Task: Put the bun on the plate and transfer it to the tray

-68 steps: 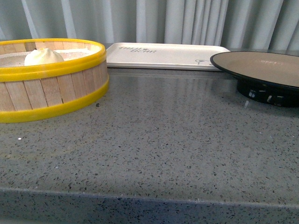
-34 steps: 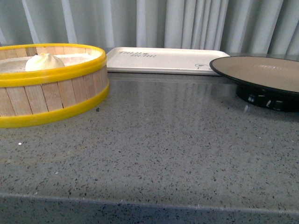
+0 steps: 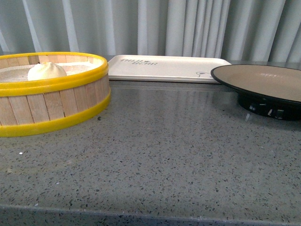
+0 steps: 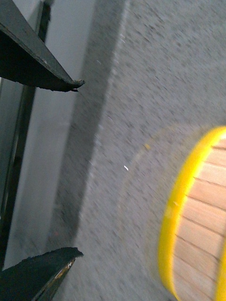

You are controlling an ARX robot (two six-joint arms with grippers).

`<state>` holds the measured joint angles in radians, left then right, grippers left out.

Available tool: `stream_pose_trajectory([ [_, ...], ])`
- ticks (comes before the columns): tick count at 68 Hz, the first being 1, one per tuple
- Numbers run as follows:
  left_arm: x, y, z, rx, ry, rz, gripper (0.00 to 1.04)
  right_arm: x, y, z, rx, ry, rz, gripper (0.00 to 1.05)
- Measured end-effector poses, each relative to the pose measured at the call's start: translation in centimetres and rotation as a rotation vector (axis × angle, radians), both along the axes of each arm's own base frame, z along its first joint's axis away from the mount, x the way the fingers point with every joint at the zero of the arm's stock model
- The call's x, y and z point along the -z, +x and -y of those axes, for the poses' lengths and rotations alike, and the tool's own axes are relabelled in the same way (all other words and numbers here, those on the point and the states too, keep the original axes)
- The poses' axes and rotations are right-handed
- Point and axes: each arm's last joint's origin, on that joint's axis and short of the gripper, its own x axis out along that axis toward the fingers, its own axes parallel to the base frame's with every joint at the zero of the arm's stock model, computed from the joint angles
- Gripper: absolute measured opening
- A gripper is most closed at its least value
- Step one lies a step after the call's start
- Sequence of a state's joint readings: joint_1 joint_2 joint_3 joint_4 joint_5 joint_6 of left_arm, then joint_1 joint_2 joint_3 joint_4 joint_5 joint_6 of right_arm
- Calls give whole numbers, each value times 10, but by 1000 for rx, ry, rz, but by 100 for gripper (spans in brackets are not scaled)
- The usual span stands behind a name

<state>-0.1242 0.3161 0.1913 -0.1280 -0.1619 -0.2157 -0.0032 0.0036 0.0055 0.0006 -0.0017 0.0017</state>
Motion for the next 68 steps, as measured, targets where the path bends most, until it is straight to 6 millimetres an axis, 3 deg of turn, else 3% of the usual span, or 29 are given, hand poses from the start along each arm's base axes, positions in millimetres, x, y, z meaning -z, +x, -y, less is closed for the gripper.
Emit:
stream_pose_trajectory([
  [9, -54, 28, 5, 2, -42, 157, 98, 0, 0, 0, 1, 0, 0, 96],
  [17, -84, 68, 18, 51, -43, 197, 98, 0, 0, 0, 1, 0, 0, 96],
  [23, -96, 99, 34, 98, -33, 177, 98, 0, 0, 0, 1, 0, 0, 96],
  [33, -101, 171, 67, 164, 16, 59, 98, 0, 0, 0, 1, 0, 0, 96],
  [43, -100, 215, 80, 144, 68, 2, 98, 0, 0, 0, 1, 0, 0, 96],
  [52, -103, 233, 78, 103, 117, -7, 98, 0, 0, 0, 1, 0, 0, 96],
  [68, -105, 235, 57, 77, 175, -86, 98, 0, 0, 0, 1, 0, 0, 96],
])
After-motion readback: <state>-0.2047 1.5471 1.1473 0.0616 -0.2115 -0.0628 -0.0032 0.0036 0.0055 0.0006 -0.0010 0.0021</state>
